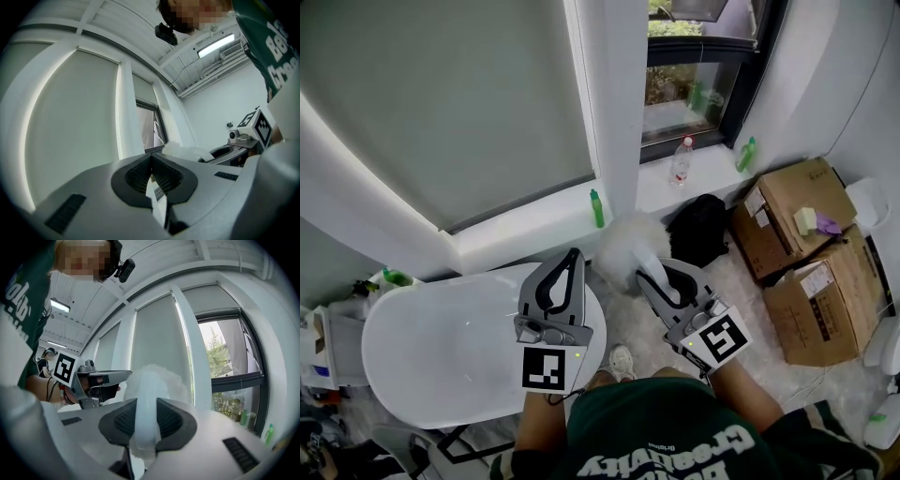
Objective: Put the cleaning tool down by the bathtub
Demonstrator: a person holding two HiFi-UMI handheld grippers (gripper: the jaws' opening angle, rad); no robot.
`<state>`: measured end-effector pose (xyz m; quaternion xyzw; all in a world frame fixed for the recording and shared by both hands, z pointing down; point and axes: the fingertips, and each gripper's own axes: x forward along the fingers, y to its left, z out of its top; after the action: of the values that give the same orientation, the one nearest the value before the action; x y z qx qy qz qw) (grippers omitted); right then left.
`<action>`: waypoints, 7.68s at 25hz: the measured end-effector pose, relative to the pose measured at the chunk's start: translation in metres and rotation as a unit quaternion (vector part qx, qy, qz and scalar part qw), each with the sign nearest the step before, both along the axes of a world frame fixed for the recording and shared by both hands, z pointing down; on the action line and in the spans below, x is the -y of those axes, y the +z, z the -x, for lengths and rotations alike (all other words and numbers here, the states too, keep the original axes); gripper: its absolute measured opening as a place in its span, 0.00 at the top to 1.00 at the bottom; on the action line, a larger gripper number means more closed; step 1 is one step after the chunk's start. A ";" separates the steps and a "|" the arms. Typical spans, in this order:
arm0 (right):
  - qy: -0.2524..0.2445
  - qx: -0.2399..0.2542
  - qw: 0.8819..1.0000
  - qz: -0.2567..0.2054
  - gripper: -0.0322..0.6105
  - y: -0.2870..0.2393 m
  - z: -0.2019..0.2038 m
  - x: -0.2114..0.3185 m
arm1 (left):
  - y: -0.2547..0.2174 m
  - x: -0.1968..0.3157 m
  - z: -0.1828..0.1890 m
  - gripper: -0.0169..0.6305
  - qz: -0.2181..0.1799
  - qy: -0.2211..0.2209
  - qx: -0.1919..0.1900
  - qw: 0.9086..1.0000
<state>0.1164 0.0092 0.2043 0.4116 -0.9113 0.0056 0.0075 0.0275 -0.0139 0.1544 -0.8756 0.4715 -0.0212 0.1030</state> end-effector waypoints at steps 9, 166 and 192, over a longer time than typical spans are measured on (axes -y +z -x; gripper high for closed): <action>0.014 -0.001 1.000 0.006 0.80 0.008 0.008 0.026 | 0.009 0.026 0.013 0.96 0.005 0.002 0.005 1.000; -0.241 -0.221 0.931 0.160 0.80 0.451 0.333 0.378 | 0.357 0.296 0.299 0.96 0.081 -0.279 -0.049 0.956; -0.249 -0.299 0.891 0.233 0.80 0.564 0.372 0.383 | 0.375 0.284 0.299 0.96 0.101 -0.302 -0.059 0.946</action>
<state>-0.2552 -0.3733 0.7681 0.1395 -0.9113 0.0924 0.3763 -0.2711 -0.2975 0.5295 -0.6980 0.7141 -0.0477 -0.0254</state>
